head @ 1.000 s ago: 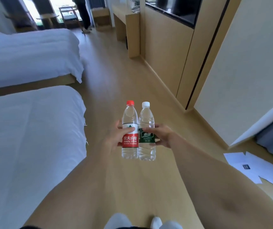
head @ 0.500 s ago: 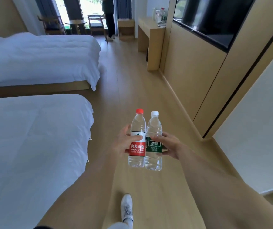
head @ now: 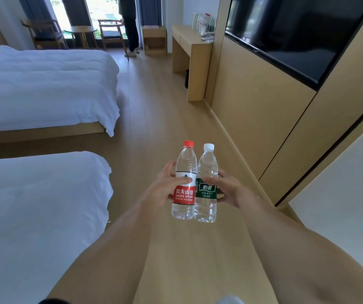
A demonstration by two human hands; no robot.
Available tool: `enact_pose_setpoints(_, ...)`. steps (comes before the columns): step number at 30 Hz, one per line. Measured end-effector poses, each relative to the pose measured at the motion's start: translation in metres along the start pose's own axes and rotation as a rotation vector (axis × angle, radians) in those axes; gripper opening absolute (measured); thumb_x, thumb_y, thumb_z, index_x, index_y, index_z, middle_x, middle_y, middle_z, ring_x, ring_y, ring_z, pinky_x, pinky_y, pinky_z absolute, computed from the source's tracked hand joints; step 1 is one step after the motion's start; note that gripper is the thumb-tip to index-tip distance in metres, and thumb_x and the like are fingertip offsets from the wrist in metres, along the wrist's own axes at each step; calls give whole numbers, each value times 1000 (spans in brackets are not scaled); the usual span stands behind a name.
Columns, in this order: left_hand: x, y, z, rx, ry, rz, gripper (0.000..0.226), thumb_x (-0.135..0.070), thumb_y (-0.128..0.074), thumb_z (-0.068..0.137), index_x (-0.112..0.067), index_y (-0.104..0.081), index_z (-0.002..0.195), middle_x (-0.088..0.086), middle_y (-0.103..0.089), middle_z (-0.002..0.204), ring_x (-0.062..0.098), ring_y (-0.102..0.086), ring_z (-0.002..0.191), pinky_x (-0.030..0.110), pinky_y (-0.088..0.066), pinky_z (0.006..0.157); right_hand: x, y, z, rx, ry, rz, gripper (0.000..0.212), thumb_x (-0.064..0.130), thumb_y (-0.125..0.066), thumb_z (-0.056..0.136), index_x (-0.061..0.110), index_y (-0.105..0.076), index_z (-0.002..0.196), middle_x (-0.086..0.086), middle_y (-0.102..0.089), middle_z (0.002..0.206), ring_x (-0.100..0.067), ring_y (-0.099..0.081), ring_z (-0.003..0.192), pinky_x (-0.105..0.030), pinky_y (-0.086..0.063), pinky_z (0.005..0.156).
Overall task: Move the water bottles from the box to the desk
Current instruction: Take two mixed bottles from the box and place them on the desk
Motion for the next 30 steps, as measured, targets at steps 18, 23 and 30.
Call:
enact_pose_setpoints(18, -93, 48, 242, -164, 44, -36, 67, -8, -81, 81, -36, -50, 133, 18, -69, 114, 40, -72, 97, 59, -59, 81, 135, 29, 265, 185, -52, -40, 56, 15, -75, 87, 15, -48, 135, -16, -65, 125, -34, -62, 114, -58, -49, 98)
enact_pose_setpoints(23, -126, 58, 295, -201, 20, -65, 65, -9, -78, 84, -34, -49, 136, 21, -68, 118, 45, -69, 104, 60, -57, 87, 186, 36, 329, 218, -41, -118, 49, 17, -74, 88, 14, -50, 131, -15, -66, 122, -33, -64, 111, -51, -54, 87)
enact_pose_setpoints(30, -156, 98, 354, -259, 4, -71, 66, -10, -78, 84, -34, -48, 138, 17, -70, 114, 37, -71, 100, 51, -58, 86, 234, 18, 405, 251, -42, -168, 47, 19, -76, 87, 13, -52, 126, -13, -69, 115, -29, -67, 101, -45, -56, 73)
Point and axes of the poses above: each hand's wrist, its own z-axis towards the middle knuckle, its own y-axis out of the back of the hand, x = y × z, the point moved 6 cm from there along z, towards the middle knuckle
